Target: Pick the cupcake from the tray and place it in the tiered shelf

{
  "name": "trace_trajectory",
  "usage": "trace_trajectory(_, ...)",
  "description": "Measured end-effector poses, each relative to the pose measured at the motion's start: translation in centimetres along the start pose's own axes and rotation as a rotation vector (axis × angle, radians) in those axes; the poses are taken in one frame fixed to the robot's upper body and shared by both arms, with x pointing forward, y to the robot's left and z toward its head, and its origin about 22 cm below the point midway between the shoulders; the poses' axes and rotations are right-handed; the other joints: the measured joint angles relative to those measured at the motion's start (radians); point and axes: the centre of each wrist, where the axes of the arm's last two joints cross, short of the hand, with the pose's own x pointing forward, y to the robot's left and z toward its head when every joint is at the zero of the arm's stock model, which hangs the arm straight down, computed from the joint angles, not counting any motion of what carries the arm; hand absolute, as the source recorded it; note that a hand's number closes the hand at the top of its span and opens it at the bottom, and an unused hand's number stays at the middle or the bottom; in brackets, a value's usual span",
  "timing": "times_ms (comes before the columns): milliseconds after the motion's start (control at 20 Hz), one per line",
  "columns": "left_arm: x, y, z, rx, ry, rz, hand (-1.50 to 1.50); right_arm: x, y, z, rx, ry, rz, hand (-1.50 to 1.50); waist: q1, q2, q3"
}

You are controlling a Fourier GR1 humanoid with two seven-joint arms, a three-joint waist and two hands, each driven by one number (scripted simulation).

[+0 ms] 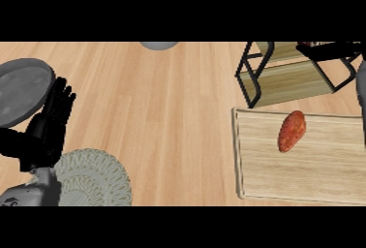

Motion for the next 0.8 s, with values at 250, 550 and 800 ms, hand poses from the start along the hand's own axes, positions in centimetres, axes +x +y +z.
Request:
trace_trajectory(250,-0.2,-0.6,0.6,0.001,-0.003,-0.005,0.0,-0.4,0.7,-1.0,0.039,0.005,-0.035,-1.5,-0.001,-0.003,-0.001)
trace_trajectory(550,-0.3,-0.8,1.6,-0.004,-0.002,0.001,0.0,-0.7,-0.2,-1.9,0.052,-0.018,-0.113,-1.5,-0.004,0.0,0.003)
trace_trajectory(800,-0.4,-0.4,1.5,0.008,0.002,-0.003,0.0,0.6,-2.3,-2.5,0.001,-0.062,-0.235,-1.5,-0.008,-0.003,0.001)
